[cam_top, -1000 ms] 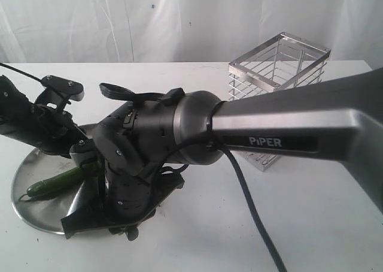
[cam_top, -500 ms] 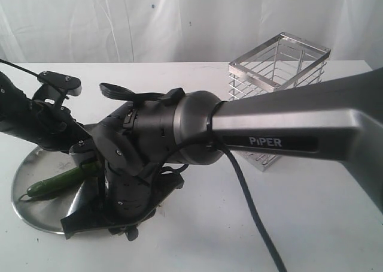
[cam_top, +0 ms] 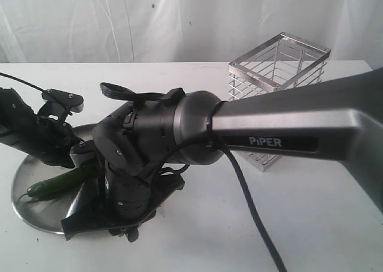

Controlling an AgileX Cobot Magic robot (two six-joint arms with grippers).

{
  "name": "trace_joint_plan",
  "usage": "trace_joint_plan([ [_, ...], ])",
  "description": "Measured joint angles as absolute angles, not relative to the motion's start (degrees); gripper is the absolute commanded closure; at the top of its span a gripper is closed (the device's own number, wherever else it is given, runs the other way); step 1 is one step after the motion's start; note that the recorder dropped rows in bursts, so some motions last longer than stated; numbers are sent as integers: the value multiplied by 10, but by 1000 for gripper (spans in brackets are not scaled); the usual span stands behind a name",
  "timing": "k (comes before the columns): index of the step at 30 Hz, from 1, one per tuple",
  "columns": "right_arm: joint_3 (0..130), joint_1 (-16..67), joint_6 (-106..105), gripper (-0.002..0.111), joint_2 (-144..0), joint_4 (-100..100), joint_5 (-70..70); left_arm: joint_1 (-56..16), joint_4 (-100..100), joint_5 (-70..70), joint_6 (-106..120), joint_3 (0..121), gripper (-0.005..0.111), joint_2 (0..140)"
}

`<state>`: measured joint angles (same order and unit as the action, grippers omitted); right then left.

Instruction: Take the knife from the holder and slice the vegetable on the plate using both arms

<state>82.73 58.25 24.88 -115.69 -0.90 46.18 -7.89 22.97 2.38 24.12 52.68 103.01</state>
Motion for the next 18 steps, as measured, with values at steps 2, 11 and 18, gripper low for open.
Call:
trace_joint_plan([
  [2,827,583,249,108,-1157,-9,462,-79,230,23,241,526,84,1031],
  [11,827,583,249,108,-1157,-9,459,-79,230,49,241,548,90,991],
  [18,827,583,249,108,-1157,-9,458,-80,230,62,241,553,107,982],
])
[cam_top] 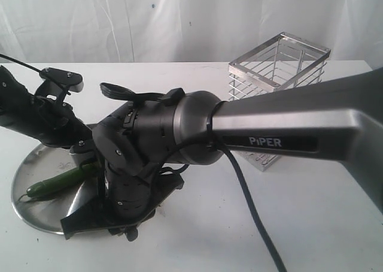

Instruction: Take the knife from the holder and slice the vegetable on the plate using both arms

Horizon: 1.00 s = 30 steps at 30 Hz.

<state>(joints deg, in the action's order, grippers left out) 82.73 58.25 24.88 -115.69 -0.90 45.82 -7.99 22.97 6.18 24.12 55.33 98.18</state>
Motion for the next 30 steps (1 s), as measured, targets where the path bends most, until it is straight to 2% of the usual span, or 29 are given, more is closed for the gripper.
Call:
trace_joint_plan([
  [30,827,583,248,108,-1157,-9,457,-79,230,54,242,554,107,1048],
])
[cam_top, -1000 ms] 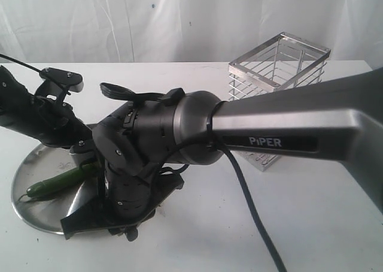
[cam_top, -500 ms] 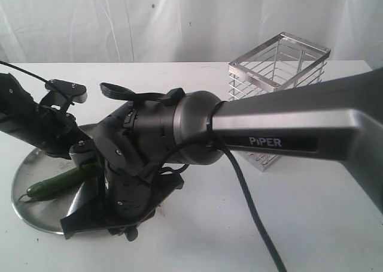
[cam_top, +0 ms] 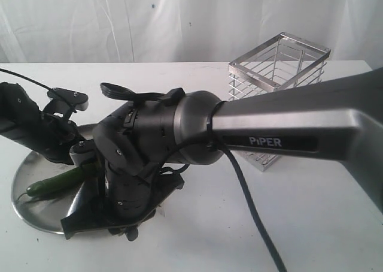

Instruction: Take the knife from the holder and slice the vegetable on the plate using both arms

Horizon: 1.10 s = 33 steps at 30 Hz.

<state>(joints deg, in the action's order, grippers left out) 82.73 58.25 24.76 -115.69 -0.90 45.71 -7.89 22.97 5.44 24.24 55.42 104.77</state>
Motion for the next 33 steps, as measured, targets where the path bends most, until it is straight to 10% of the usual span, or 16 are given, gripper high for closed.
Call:
trace_joint_plan([
  [33,843,583,178,108,-1157,-55,531,-79,221,120,242,556,107,946],
])
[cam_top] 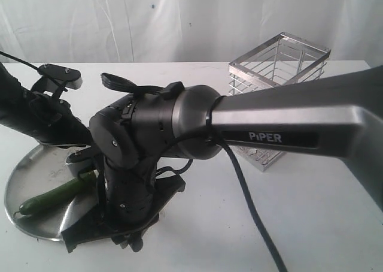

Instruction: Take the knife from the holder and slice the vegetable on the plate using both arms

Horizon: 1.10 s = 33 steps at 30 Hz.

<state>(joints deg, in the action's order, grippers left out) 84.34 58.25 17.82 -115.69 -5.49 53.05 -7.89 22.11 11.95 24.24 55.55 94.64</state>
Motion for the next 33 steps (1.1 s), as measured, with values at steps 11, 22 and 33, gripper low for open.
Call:
trace_joint_plan([
  [11,861,583,164,108,-1192,-68,542,-79,220,135,242,556,107,941],
  [22,903,577,149,108,-1213,-73,540,-79,217,138,242,556,107,941],
  [33,909,573,134,108,-1236,-80,543,-79,217,142,242,556,107,941],
])
